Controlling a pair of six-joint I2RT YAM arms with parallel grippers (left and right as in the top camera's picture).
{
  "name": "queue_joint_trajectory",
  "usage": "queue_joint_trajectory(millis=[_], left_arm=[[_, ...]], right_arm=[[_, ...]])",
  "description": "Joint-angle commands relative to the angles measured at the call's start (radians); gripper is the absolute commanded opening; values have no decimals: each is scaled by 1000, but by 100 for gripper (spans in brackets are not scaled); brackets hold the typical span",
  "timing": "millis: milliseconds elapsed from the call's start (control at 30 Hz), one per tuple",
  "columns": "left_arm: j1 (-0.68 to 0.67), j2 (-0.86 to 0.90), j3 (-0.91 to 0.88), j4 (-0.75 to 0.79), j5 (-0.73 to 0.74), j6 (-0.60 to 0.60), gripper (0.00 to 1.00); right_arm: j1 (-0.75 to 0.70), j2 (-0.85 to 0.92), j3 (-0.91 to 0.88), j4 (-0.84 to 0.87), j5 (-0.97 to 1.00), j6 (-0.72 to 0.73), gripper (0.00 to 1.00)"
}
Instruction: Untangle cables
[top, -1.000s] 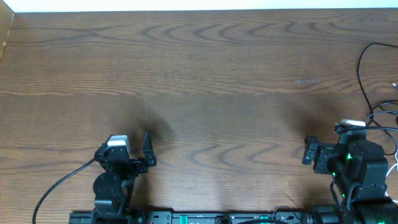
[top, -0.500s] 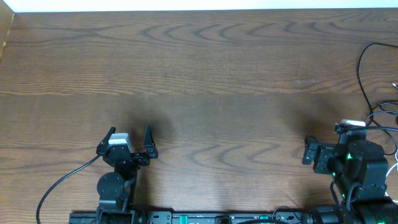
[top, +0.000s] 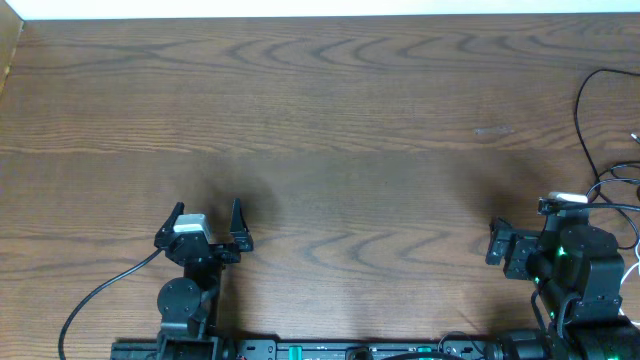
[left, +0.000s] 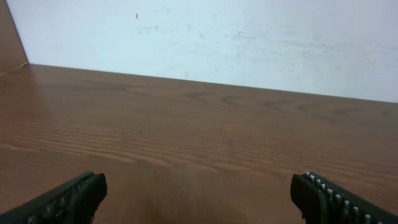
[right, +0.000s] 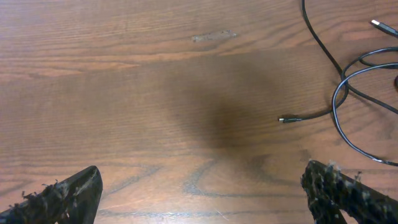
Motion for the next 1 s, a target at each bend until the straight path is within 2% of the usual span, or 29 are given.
queue_joint_trajectory(millis=[0,367,600,967], left_arm=[[5,-8,-19,-51,-11,16,100],[5,-8,-19,-48,-13,18,100],[5,-8,-19,-48,-13,161,100],[0,-8,-19,-48,-12,162,100]], right_arm=[[7,0,-6,-1,12,6,99],[7,0,-6,-1,12,6,99],[7,0,-6,-1,11,6,99],[7,0,-6,-1,12,6,99]])
